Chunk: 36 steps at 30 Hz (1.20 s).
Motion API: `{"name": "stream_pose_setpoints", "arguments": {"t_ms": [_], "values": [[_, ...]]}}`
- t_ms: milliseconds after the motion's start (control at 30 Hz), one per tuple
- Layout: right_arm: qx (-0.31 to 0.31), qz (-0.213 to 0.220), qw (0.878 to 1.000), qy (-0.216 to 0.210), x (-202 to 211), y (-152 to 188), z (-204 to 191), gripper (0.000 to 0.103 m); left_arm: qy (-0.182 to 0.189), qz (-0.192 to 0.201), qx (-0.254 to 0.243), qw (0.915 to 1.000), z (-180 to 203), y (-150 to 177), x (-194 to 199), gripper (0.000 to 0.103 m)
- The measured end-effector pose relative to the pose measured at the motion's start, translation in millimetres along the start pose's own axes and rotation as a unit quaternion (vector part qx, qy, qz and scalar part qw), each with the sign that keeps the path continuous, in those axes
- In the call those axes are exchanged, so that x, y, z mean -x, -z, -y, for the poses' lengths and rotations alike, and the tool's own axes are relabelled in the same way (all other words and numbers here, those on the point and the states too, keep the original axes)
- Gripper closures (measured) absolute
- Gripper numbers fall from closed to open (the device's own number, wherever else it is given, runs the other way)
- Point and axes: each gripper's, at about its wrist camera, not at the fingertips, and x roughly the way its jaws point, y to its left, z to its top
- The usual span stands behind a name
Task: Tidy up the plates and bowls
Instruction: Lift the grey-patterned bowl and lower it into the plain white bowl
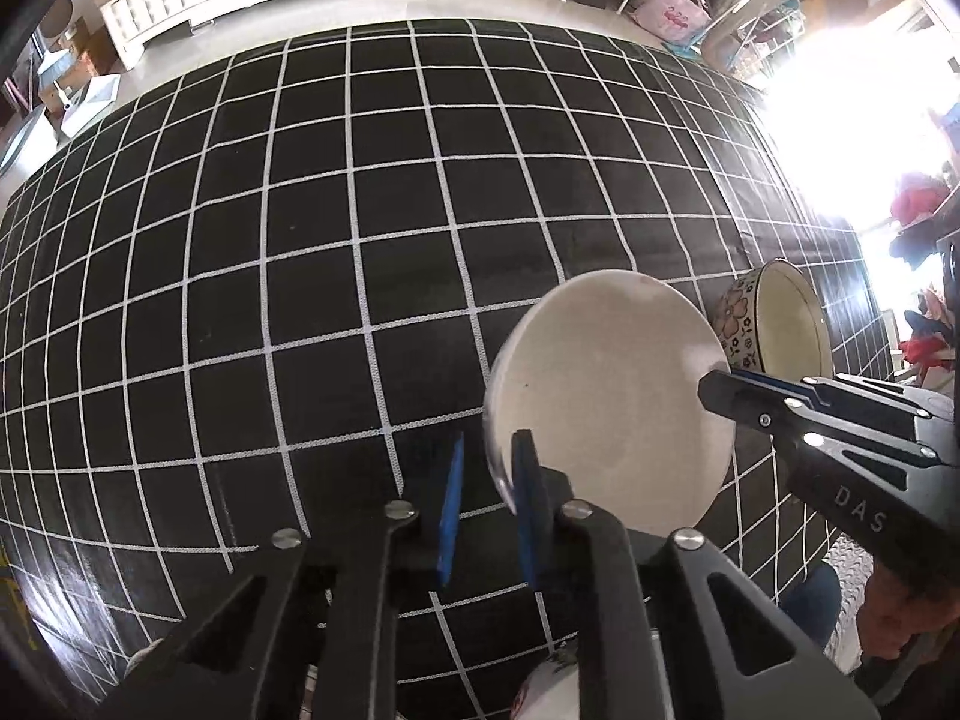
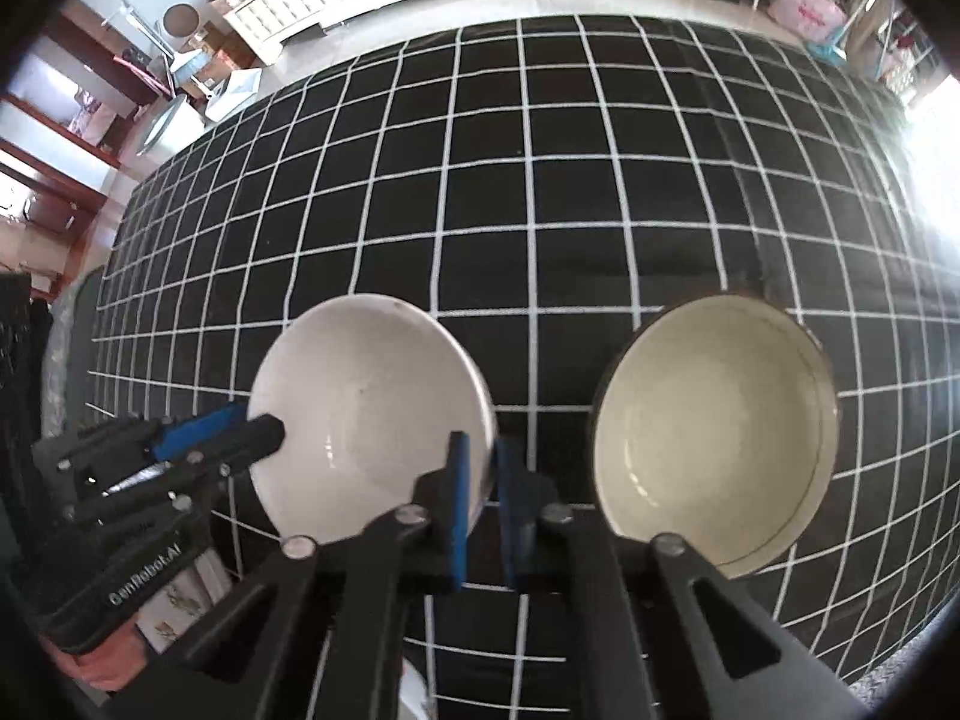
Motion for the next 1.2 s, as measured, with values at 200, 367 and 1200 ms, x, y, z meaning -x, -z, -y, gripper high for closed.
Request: {"name": "stream_pose_setpoints", "arguments": {"t_ms": [200, 367, 1200], "values": [[-0.014, -0.004, 1.000, -0.005, 0, 3, 6, 0.094, -0.009, 0.000, -0.004, 0.9999, 18, -2, -8, 0.095], [-0.017, 0.000, 1.000, -0.001, 6, 10, 9, 0.095, -0.013, -0.001, 0.001, 0.9999, 23, 2, -6, 0.096], [-0.007, 0.061, 0.998, 0.002, 97, 79, -34, 0.095, -0.004, 0.071, 0.004, 0.9974, 62, 73, 96, 0.096]]}}
